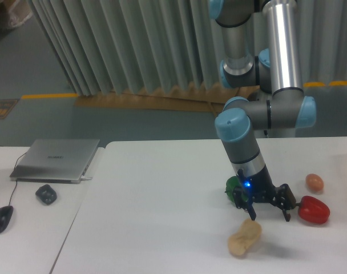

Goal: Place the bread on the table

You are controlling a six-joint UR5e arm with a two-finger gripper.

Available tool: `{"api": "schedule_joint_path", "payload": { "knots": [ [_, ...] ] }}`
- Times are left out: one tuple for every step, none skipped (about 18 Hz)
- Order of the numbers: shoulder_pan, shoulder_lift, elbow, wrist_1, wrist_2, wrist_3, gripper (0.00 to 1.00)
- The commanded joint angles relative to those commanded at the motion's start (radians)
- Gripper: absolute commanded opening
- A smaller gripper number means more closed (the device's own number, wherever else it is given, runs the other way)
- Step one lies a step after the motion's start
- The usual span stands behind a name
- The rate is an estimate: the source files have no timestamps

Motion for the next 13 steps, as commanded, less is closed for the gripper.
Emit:
{"api": "schedule_joint_path", "payload": {
  "knots": [
    [0.017, 0.021, -0.008, -0.003, -0.034, 0.038, 1.00],
    [0.040, 0.049, -0.021, -0.011, -0.058, 0.069, 1.00],
    [0.072, 0.078, -0.026, -0.053, -0.081, 0.142, 1.00],
    [0.093, 0.083, -0.026, -0.093, -0.092, 0.245, 1.00],
    [0.116, 0.085, -0.026, -0.119, -0.095, 0.335, 1.00],
    [0.139, 0.091, -0.022, -0.158, -0.100, 0.450, 1.00],
    [0.164, 0.098, -0.015, -0.202, -0.101, 0.589, 1.00],
    [0.190, 0.103, -0.006, -0.240, -0.104, 0.721, 1.00],
    [0.218, 0.108, -0.002, -0.264, -0.117, 0.828, 1.00],
    [0.247, 0.114, 0.003, -0.276, -0.139, 0.908, 1.00],
    [0.277, 0.120, 0.005, -0.287, -0.164, 0.975, 1.00],
    [0.301, 0.126, 0.006, -0.291, -0.170, 1.075, 1.00],
    [0.324, 0.126, 0.008, -0.296, -0.170, 1.158, 1.00]
  ]
}}
